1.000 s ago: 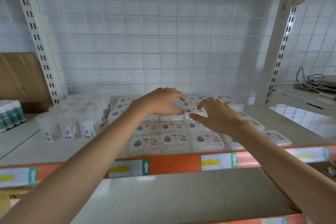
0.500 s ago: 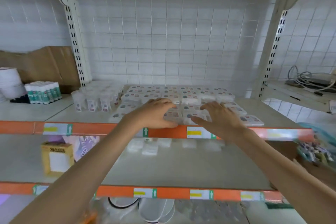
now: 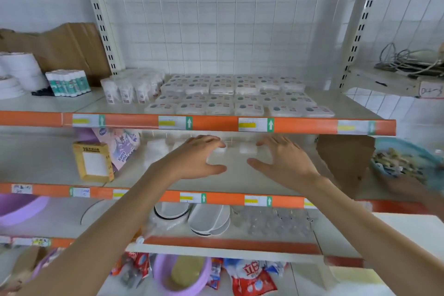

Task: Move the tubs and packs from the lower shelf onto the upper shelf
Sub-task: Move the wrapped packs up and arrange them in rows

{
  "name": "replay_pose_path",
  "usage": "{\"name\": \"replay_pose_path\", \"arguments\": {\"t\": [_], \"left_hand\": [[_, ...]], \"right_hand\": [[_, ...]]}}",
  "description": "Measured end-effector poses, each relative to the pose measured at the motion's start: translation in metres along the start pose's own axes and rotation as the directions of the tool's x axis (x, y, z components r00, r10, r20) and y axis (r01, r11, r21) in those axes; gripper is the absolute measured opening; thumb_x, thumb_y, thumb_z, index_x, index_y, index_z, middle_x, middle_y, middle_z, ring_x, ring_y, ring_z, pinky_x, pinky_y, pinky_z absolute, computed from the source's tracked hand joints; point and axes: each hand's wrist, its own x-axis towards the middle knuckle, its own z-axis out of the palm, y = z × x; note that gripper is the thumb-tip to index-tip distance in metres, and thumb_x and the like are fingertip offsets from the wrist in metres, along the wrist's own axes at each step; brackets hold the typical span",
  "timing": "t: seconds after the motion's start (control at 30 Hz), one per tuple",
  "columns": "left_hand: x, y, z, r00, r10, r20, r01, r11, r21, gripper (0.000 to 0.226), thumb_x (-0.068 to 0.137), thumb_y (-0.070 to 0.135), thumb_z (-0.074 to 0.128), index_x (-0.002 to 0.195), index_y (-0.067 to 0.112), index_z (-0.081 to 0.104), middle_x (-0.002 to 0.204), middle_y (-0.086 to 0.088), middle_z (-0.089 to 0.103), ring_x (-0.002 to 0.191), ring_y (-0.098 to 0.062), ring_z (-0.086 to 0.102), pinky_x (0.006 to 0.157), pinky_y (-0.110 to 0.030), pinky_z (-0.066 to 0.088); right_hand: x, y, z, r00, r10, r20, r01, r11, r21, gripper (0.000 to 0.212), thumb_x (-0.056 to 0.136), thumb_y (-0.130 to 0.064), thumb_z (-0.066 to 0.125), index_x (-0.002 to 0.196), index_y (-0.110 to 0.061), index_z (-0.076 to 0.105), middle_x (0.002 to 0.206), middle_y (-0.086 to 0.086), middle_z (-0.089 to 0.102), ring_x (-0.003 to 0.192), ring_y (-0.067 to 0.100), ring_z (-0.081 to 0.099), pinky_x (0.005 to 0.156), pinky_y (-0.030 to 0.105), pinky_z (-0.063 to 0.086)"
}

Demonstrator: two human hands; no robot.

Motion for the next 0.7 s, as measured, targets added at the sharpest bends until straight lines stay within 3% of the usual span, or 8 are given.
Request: {"name": "replay_pose_path", "arguments": {"t": [0.17,0.47,0.6,0.7], "left_hand": [[-0.002,-0.006,0.05,1.0,-0.009,0.019,0.01,0.999,-0.051,0.061,0.093,0.046,0.059,0.146,0.023,0.04,0.155,0.006,0.033,0.143,-0.012,0.027,0.114,-0.028,0.019],[0.056,-0.065,0.164,0.992,-0.078,-0.098,0.068,0.993,-0.1,0.057,0.095,0.043,0.056,0.144,0.018,0.043,0.157,-0.001,0.033,0.145,-0.016,0.027,0.113,-0.026,0.016],[0.09,-0.109,0.205,0.989,-0.136,-0.065,0.133,0.989,-0.058,0.069,0.091,0.052,0.057,0.146,0.013,0.041,0.16,-0.008,0.025,0.148,-0.022,0.02,0.116,-0.03,0.013],[0.113,-0.136,0.223,0.981,-0.182,-0.065,0.181,0.983,-0.012,0.092,0.079,0.072,0.038,0.147,0.01,0.038,0.162,-0.012,0.019,0.149,-0.027,0.016,0.118,-0.036,0.013]], "right_hand": [[-0.005,0.009,0.042,0.991,0.04,0.125,-0.039,0.999,-0.012,0.053,0.091,-0.058,0.053,0.133,-0.026,0.047,0.139,-0.006,0.045,0.13,0.017,0.042,0.105,0.032,0.032],[0.045,0.049,0.151,0.968,0.127,0.216,-0.123,0.992,-0.029,0.053,0.095,-0.049,0.051,0.139,-0.021,0.04,0.142,-0.002,0.041,0.129,0.02,0.04,0.103,0.033,0.031],[0.083,0.065,0.209,0.956,0.188,0.224,-0.188,0.982,-0.019,0.054,0.095,-0.046,0.052,0.14,-0.02,0.038,0.143,0.0,0.04,0.129,0.022,0.04,0.102,0.033,0.031],[0.11,0.078,0.243,0.956,0.192,0.222,-0.187,0.981,-0.044,0.056,0.096,-0.044,0.051,0.143,-0.019,0.035,0.147,0.002,0.035,0.133,0.024,0.036,0.106,0.034,0.029]]}}
